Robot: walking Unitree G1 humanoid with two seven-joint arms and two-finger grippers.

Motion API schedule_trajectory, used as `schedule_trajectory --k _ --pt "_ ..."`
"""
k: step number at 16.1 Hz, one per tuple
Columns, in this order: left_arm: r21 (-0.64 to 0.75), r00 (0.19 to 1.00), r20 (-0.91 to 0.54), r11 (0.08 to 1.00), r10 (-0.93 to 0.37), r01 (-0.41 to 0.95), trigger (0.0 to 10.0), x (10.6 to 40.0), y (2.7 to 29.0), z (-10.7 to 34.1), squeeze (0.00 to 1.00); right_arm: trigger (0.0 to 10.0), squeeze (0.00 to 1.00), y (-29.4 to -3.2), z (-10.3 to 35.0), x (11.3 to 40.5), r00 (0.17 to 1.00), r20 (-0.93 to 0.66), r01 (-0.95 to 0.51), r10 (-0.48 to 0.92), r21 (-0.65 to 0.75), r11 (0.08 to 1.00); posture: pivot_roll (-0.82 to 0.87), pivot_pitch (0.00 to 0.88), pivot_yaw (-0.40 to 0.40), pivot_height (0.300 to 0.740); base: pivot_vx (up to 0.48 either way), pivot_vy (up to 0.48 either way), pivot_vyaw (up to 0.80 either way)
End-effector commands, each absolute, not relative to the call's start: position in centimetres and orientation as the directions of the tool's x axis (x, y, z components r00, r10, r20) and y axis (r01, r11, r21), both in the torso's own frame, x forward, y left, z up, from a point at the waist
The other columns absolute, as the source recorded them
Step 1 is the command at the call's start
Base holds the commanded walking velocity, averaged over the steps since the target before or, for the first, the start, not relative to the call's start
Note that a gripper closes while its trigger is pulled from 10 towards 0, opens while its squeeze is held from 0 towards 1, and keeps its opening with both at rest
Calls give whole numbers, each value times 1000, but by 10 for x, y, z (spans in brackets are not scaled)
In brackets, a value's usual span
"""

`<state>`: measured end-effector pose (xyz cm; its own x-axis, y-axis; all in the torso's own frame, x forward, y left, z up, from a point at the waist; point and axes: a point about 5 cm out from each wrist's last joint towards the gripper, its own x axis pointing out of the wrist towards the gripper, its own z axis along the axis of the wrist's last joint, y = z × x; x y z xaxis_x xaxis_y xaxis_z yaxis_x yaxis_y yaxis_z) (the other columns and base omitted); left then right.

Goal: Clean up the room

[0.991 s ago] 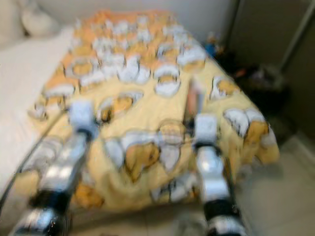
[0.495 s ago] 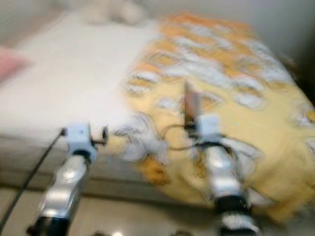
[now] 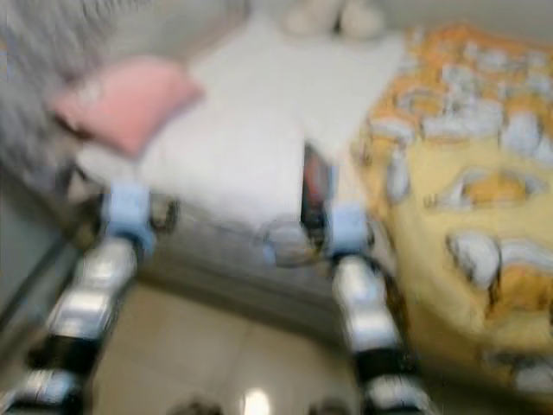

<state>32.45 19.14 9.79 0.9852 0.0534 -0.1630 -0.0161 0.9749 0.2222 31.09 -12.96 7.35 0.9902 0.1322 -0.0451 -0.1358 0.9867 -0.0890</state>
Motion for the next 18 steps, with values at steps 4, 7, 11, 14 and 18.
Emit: schedule_trajectory --k 4,7,11,14,18 --pt "211 988 -133 971 -82 109 10000 334 164 103 0 0 0 -140 88 312 996 47 -65 71 -124 990 -136 0 82 723 0 480 -400" --pt "209 982 -130 964 -138 163 10000 332 156 100 0 0 0 -141 88 310 997 50 -51 58 -130 990 -141 0 88 723 0 474 0" --pt "209 987 -112 969 -113 134 10000 333 160 101 0 0 0 -139 89 309 997 60 -47 56 -130 990 -137 0 90 723 0 338 0" --pt "195 986 -84 968 -143 157 10000 332 159 104 0 0 0 -140 93 307 994 100 -32 48 -156 987 -132 0 85 723 160 0 0" --pt "185 985 -67 968 -161 171 10000 330 156 105 0 0 0 -143 92 307 996 90 -3 18 -158 987 -130 0 85 723 480 0 -397"
